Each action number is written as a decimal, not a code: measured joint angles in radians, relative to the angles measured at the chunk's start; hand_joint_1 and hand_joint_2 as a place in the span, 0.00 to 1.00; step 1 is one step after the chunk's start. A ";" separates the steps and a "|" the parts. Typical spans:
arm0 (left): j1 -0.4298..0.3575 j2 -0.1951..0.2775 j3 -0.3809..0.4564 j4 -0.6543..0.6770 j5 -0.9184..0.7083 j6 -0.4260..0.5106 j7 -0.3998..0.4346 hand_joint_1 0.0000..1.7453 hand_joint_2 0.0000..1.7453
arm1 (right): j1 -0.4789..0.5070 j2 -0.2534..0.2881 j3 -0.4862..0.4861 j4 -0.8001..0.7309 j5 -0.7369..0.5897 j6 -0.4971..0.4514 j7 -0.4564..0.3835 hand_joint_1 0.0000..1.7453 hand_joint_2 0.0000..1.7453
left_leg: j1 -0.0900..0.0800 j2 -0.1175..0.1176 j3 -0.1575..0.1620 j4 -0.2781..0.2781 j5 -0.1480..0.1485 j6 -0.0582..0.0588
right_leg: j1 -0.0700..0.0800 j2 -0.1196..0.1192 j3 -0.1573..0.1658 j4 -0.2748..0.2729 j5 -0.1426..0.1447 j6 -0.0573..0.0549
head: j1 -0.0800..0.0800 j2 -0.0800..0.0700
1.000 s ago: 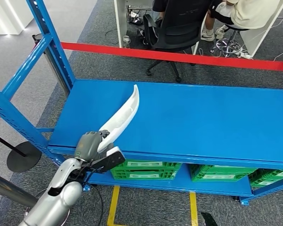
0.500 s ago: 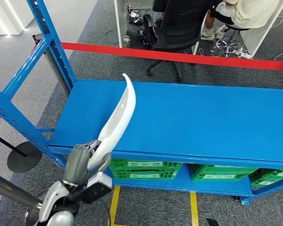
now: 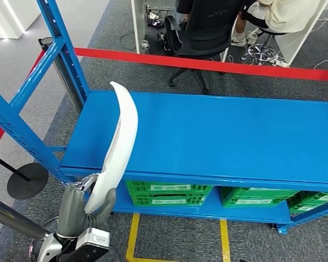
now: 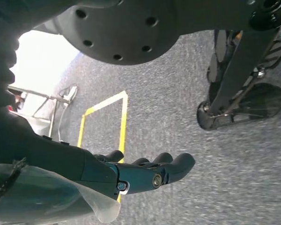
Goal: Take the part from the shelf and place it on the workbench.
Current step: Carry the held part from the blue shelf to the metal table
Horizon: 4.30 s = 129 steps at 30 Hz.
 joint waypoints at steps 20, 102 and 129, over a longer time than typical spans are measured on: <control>0.024 0.002 -0.011 -0.032 0.049 0.073 -0.012 1.00 1.00 | 0.021 -0.008 -0.055 0.000 -0.012 0.035 0.000 0.00 1.00 | 0.017 -0.011 0.104 -0.004 -0.079 -0.059 | 0.000 -0.012 0.051 -0.257 0.180 -0.025 | -0.010 0.000; -0.006 -0.016 0.004 -0.017 0.071 0.041 -0.012 1.00 1.00 | 0.027 0.008 -0.199 -0.004 0.082 0.053 0.022 0.00 1.00 | 0.021 0.049 -0.104 0.083 -0.022 -0.079 | 0.006 -0.045 0.196 -0.306 0.075 -0.036 | 0.008 0.000; -0.037 -0.030 0.024 0.015 0.103 0.024 -0.035 1.00 1.00 | 0.032 0.023 -0.242 -0.014 0.081 0.045 0.041 0.00 1.00 | 0.008 0.097 -0.075 0.018 0.075 -0.050 | 0.003 -0.054 0.216 -0.299 0.055 0.000 | 0.013 0.000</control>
